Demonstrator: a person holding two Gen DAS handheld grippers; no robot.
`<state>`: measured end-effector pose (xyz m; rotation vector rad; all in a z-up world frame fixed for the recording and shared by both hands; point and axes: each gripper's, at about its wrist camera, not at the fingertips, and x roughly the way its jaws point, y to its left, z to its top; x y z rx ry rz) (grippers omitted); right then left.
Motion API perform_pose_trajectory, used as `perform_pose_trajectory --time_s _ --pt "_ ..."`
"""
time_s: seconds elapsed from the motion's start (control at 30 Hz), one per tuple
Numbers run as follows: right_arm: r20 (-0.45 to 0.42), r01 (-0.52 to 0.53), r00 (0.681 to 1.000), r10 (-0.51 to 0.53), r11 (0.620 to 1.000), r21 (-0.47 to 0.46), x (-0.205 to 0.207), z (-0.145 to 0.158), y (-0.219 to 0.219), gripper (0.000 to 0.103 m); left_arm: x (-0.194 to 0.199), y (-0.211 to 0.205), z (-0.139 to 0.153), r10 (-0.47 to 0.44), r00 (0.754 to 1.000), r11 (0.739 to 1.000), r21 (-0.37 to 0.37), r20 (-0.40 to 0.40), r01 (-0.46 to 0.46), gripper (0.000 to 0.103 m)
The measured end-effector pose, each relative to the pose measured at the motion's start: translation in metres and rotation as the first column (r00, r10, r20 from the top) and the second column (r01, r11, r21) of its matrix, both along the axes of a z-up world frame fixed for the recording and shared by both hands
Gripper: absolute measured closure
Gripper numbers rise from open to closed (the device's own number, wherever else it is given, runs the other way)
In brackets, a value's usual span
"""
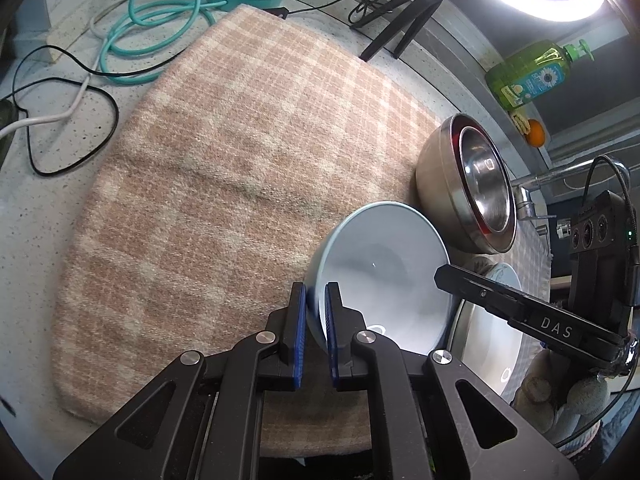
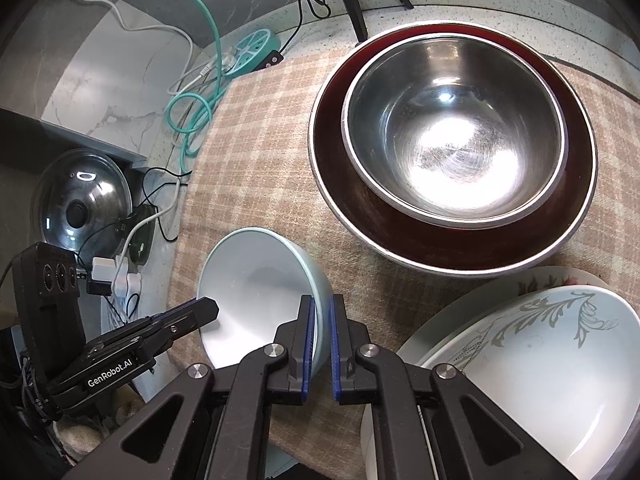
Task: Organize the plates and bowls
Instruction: 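Lift and carry the pale blue bowl with both tools toward the nested pans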
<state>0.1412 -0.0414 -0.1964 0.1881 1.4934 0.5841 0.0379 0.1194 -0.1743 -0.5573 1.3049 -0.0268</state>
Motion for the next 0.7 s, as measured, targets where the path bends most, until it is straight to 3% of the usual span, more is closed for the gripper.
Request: perform_pose_trajectory --time_s 0.7 --pt "0.05 0.026 0.998 -0.028 0.999 0.037 0.005 0.031 -0.008 0.096 0.009 -0.007 0.038 -0.015 0.996 1.0 0.028 0.091 0.013 0.095"
